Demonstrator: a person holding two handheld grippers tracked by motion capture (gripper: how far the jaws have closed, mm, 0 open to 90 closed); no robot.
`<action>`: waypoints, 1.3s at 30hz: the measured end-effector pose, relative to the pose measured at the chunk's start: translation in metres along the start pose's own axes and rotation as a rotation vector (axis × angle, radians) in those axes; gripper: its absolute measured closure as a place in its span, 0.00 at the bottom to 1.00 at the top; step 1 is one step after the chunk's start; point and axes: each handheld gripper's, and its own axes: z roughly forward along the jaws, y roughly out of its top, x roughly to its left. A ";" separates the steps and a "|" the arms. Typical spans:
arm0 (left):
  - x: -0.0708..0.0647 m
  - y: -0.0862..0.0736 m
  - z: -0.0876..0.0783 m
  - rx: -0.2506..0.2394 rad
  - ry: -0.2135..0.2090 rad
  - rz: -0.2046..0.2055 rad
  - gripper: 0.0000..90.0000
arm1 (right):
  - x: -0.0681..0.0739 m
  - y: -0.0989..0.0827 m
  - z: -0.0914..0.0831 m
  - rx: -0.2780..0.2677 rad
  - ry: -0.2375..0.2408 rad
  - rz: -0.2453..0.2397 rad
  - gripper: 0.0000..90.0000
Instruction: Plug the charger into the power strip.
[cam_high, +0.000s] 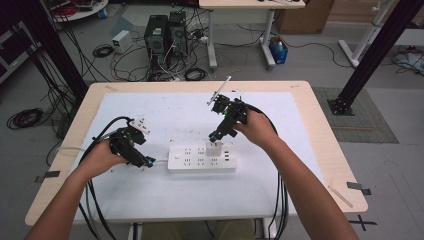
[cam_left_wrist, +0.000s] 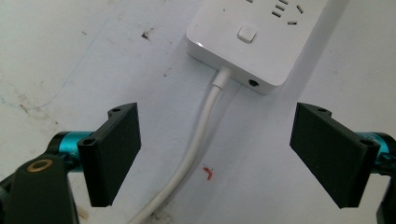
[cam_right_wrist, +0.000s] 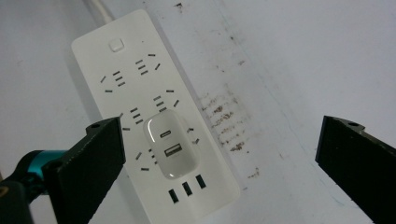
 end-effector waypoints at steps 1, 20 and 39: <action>0.000 0.001 -0.002 0.003 0.006 0.003 0.18 | 0.001 -0.002 -0.004 -0.009 -0.007 0.007 0.01; 0.009 0.005 -0.013 0.008 0.058 -0.027 0.18 | 0.004 -0.067 -0.074 -0.056 -0.165 0.136 0.01; 0.010 -0.005 -0.014 -0.009 0.066 -0.039 0.18 | 0.012 -0.136 -0.077 -0.031 -0.202 0.263 0.01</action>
